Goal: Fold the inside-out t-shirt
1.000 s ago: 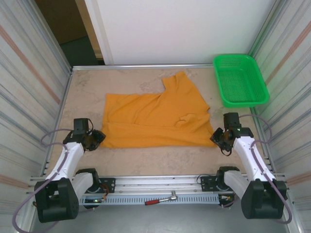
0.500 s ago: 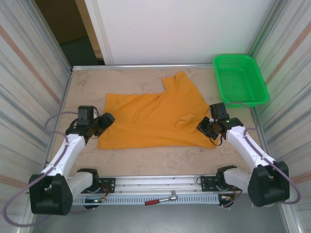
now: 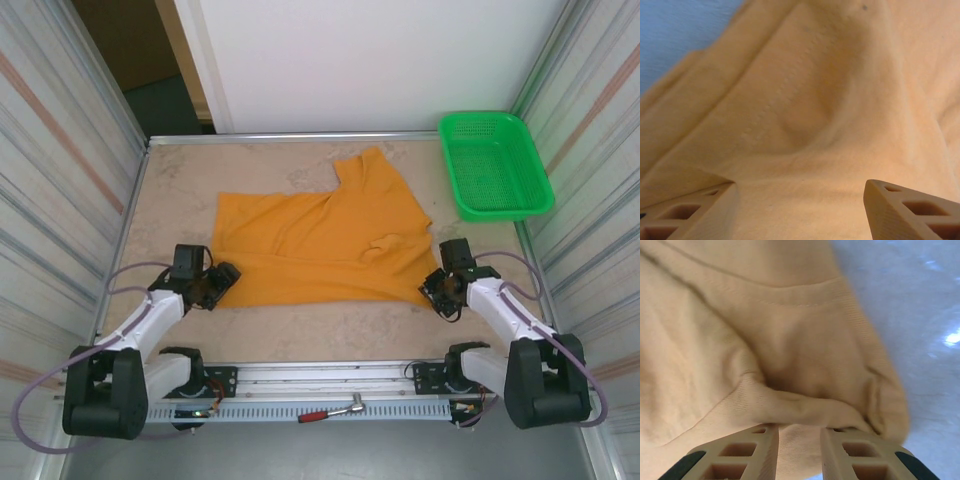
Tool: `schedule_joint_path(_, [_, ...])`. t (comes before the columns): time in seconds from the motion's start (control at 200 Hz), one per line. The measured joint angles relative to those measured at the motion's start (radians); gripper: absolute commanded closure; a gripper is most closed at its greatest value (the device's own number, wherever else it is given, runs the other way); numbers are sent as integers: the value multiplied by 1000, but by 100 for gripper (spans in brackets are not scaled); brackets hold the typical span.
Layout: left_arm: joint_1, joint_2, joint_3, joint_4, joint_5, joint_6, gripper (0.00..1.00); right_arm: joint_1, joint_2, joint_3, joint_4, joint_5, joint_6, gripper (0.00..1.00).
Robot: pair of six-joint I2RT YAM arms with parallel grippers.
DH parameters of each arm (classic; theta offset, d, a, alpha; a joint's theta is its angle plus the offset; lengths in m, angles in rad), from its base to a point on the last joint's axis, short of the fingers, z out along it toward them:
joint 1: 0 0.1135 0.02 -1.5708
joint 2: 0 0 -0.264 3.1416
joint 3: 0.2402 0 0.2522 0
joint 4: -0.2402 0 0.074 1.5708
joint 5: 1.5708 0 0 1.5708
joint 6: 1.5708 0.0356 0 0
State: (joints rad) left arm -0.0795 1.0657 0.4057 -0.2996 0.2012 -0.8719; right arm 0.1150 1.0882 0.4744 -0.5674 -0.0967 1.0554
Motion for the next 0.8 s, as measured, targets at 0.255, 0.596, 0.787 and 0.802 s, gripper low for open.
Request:
schedule_joint_path(0.255, [48, -96, 51, -159, -61, 14, 27, -4, -262, 17, -143, 69, 70, 68])
schedule_joint_path(0.596, [99, 267, 605, -127, -40, 237, 22, 37, 327, 794, -113, -13, -253, 41])
schedule_joint_path(0.787, [133, 682, 908, -123, -7, 373, 22, 71, 797, 1289, -113, -90, -413, 30])
schedule_joint_path(0.802, [134, 711, 932, -127, -3, 380, 22, 71, 830, 1330, -122, -91, -422, 29])
